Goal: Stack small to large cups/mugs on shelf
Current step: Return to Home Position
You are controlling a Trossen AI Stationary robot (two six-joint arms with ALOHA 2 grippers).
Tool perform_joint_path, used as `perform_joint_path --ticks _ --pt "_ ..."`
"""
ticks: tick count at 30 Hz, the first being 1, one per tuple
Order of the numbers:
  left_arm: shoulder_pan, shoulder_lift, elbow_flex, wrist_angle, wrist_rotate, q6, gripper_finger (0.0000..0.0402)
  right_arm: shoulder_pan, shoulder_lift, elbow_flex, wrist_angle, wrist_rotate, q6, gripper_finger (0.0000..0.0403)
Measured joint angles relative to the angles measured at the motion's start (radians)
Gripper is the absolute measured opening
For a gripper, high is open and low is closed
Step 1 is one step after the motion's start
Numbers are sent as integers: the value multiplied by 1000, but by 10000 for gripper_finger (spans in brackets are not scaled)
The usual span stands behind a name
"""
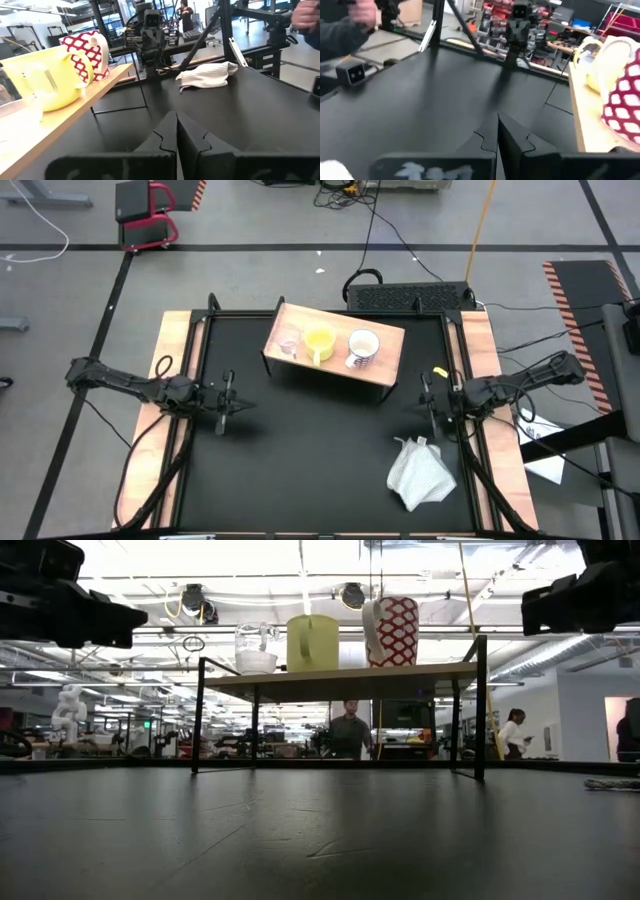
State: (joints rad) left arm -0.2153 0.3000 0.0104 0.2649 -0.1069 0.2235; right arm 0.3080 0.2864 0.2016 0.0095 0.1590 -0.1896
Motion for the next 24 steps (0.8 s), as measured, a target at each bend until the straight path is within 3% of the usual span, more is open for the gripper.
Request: perform_joint_path --ticks 8,16,24 --pt "-20 0 0 2 1 -8 5 -1 -52 -17 -26 -6 -52 0" --pt "-36 0 0 2 1 -4 4 -47 -168 -132 46 -8 -36 0" --pt "-35 0 0 1 1 -17 2 -133 -202 -149 54 -168 -47 0"
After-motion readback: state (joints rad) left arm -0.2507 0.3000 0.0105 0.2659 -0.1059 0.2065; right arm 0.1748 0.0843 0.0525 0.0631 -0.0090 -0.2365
